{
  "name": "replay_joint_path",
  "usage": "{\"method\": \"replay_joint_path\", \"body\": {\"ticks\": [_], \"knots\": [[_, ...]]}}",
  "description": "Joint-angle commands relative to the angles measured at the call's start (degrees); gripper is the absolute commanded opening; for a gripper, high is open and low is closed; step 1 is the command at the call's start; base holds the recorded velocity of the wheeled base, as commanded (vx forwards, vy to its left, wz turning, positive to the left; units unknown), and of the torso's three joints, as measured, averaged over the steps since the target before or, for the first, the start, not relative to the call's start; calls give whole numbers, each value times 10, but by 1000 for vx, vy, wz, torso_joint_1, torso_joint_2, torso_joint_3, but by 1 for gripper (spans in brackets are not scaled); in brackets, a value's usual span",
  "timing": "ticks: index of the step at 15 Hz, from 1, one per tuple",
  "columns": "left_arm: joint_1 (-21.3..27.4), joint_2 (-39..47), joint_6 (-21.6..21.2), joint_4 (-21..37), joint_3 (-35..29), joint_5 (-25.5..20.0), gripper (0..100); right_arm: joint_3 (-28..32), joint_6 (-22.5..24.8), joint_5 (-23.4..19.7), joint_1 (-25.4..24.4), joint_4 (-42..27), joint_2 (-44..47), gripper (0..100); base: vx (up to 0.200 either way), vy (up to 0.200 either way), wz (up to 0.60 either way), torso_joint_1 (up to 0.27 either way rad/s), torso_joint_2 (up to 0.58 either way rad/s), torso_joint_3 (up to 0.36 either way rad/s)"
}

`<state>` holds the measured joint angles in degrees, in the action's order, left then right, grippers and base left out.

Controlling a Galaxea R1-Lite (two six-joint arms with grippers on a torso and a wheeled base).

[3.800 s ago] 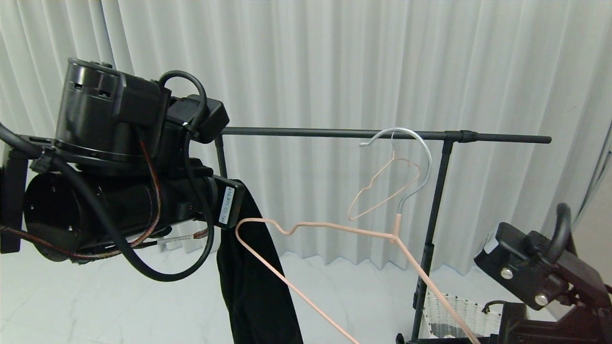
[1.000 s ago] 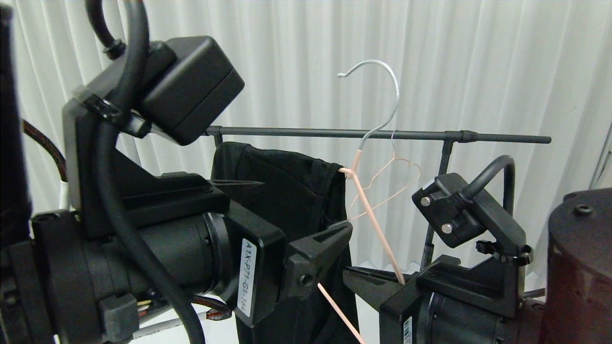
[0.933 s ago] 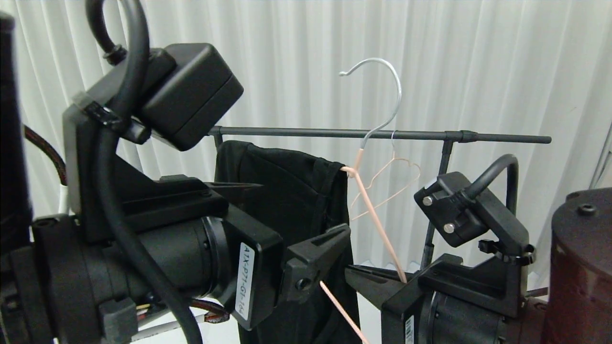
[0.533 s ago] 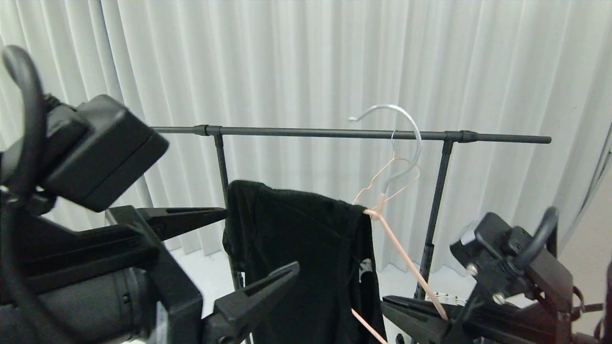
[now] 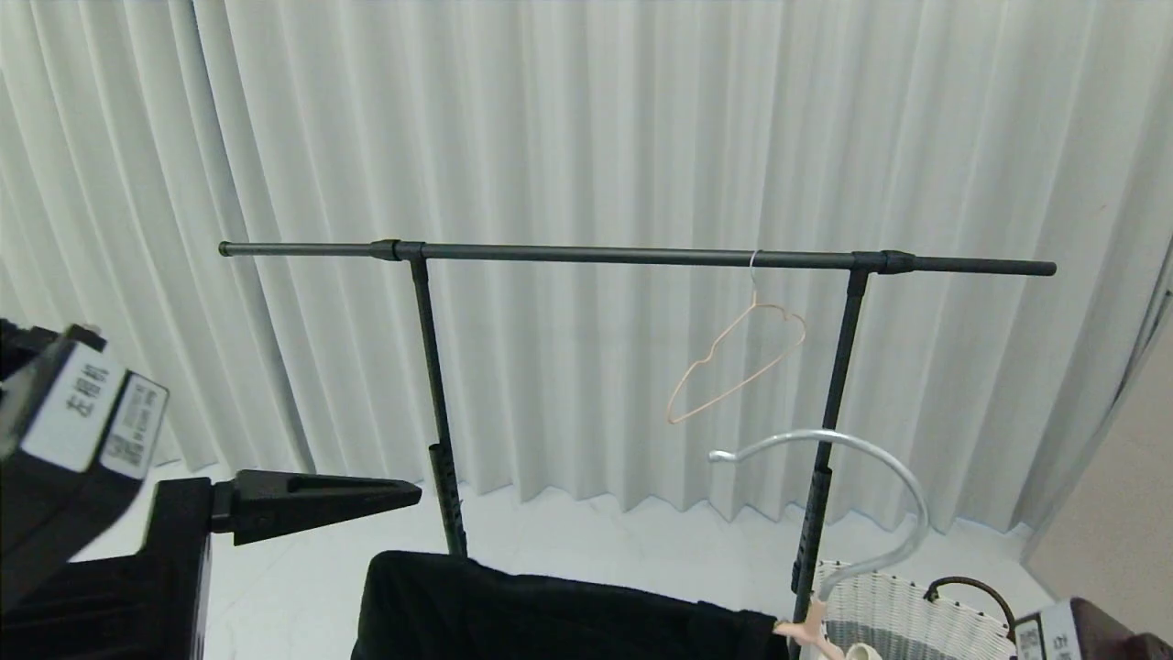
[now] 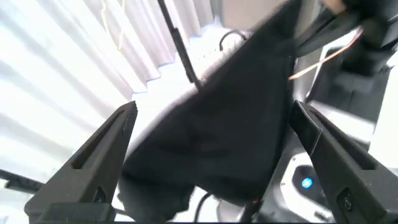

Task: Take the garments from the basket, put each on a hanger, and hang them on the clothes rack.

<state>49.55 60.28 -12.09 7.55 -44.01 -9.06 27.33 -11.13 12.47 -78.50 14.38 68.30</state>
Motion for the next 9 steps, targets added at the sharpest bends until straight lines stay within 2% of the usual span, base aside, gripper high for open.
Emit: {"method": "replay_joint_path", "body": {"ticks": [1, 3, 4, 9], "knots": [[2, 22, -16, -3, 9, -13, 100, -9, 1, 0, -31, 0, -4, 0, 0, 0, 0, 0, 0, 0], [20, 41, -34, -3, 9, -64, 100, -15, -1, -1, -49, 0, 2, 0, 0, 0, 0, 0, 0, 0], [34, 52, -41, -3, 8, -73, 100, -14, -1, -1, -54, 0, 8, 0, 0, 0, 0, 0, 0, 0], [79, 100, -56, -4, 0, -75, 100, -4, -3, -8, -67, 2, 47, 0, 0, 0, 0, 0, 0, 0]]}}
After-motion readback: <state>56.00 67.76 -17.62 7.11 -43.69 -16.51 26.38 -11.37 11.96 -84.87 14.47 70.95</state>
